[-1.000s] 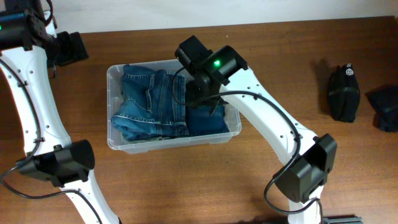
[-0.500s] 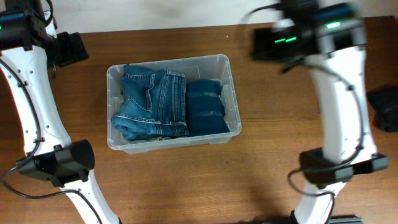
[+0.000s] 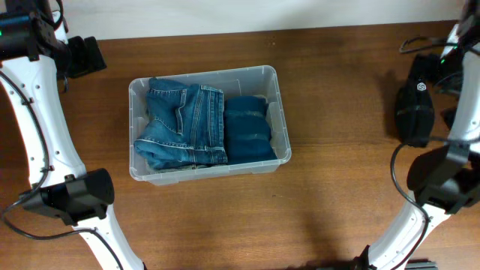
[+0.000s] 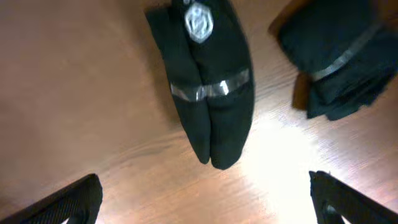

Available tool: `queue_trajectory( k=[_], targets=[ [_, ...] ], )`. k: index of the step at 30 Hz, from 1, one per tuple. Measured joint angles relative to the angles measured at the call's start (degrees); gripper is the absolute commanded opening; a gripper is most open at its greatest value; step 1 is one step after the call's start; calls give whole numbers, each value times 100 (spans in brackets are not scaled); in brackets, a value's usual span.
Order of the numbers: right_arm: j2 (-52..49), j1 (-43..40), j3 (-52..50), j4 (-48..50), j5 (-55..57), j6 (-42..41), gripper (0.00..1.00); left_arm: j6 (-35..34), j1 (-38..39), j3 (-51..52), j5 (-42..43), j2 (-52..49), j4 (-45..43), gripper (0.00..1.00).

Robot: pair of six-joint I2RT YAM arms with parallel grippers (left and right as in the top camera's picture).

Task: Pack container
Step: 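Move the right gripper to the black item and grasp it, then carry the black item with the right gripper over the bin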

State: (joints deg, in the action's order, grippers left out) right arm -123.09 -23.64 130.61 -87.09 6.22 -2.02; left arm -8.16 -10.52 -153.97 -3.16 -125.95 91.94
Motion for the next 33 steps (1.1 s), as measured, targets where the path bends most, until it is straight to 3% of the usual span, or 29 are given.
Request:
queue_trajectory(
  k=[12, 16, 20, 23, 29, 33],
  targets=[
    [-87, -118, -2479, 1941, 87, 120, 97, 0, 0, 0, 0, 0, -50, 99],
    [-87, -221, -2618, 2406, 129, 170, 65, 0, 0, 0, 0, 0, -48, 99],
    [-87, -234, -2780, 2487, 151, 179, 40, 0, 0, 0, 2, 0, -48, 99],
    [-87, -234, -2859, 2500, 149, 166, 7, 0, 0, 0, 0, 0, -48, 99],
    [-87, -232, -2857, 2411, 146, 181, 4, 0, 0, 0, 0, 0, -48, 99],
    [-90, -212, -2476, 1582, 133, 138, 4, 0, 0, 0, 0, 0, -55, 99]
  ],
)
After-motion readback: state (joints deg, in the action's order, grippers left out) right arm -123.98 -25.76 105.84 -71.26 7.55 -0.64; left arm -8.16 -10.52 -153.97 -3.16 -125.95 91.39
